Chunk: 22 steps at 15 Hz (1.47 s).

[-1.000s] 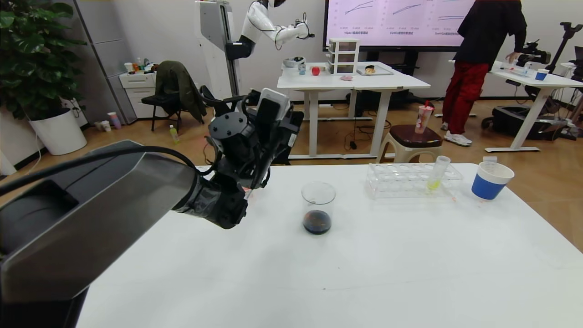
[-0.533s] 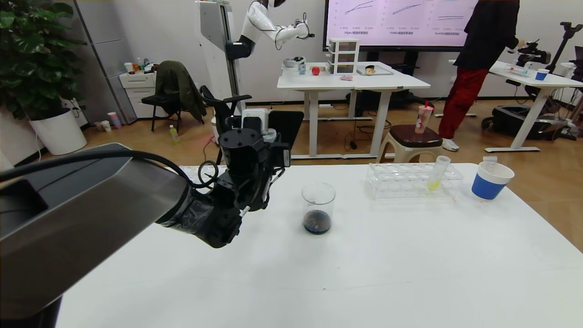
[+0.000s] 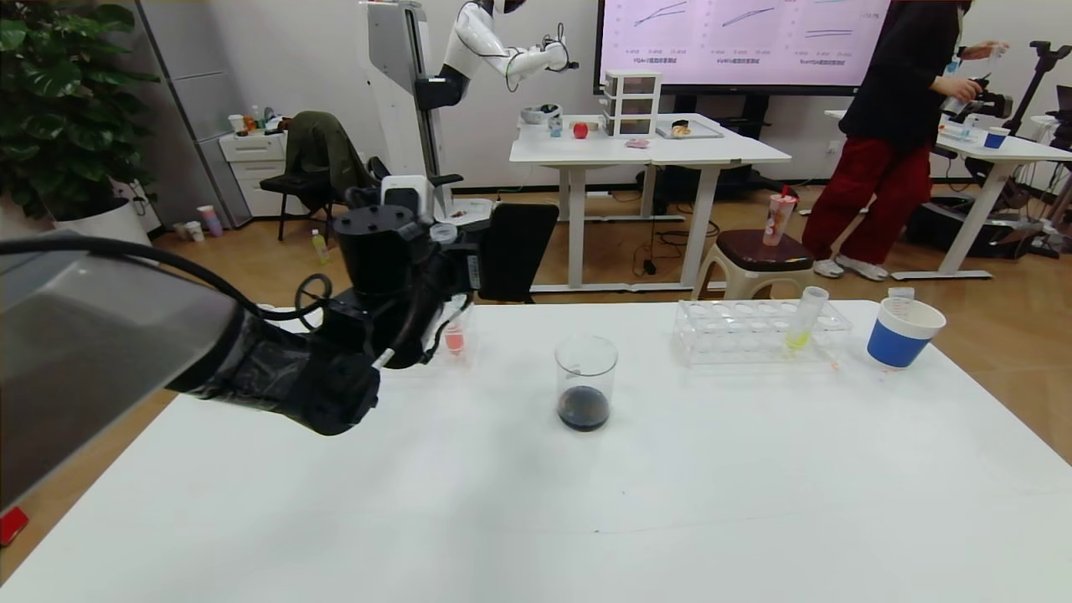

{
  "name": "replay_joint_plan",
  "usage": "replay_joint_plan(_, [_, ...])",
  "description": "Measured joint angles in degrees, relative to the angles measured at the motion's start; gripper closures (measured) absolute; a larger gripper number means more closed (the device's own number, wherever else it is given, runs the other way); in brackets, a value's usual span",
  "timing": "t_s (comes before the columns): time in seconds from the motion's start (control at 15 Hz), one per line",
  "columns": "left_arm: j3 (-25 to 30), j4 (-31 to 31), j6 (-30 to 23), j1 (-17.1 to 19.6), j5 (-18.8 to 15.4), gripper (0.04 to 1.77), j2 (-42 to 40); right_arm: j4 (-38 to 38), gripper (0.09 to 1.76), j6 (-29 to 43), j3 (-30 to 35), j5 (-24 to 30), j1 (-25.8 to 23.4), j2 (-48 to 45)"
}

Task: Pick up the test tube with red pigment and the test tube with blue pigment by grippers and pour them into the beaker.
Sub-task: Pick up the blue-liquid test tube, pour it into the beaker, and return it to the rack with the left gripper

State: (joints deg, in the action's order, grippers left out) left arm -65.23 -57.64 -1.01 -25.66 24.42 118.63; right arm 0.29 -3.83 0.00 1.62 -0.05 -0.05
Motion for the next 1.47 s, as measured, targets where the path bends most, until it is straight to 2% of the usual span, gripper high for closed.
replay_joint_plan(0.13, [2.54, 0.06, -0.02, 5.55, -2.79, 1.31, -2.69, 0.04, 0.11, 0.0, 0.0, 0.0, 0.02, 0.0])
replay_joint_plan(0.33, [5.23, -0.18, -0.63, 16.04, -8.24, 1.31, -5.69, 0.04, 0.11, 0.0, 0.0, 0.0, 0.0, 0.0])
replay_joint_plan(0.53, [5.1, -0.05, -1.79, 25.91, -14.97, 1.31, -6.3, 0.06, 0.11, 0.0, 0.0, 0.0, 0.02, 0.0])
replay_joint_plan(0.67, [3.57, -0.11, -1.99, 30.39, -17.15, 1.31, -4.79, 0.04, 0.11, 0.0, 0.0, 0.0, 0.05, 0.0])
replay_joint_plan(0.8, [-0.06, 0.01, -2.16, 33.71, -17.35, 1.31, -1.76, 0.04, 0.11, 0.0, 0.0, 0.0, 0.02, 0.0])
replay_joint_plan(1.0, [-5.08, 0.22, -2.21, 36.74, -17.14, 1.31, 3.07, 0.04, 0.11, 0.02, 0.0, 0.0, 0.0, 0.0])
replay_joint_plan(1.27, [-7.64, -0.6, -1.96, 38.72, -16.59, 1.31, 8.85, 0.04, 0.11, 0.02, 0.0, 0.0, 0.0, 0.0])
replay_joint_plan(1.47, [-8.41, -3.47, -3.1, 39.57, -15.45, 1.31, 12.47, 0.04, 0.11, 0.0, 0.0, 0.0, -0.02, 0.0])
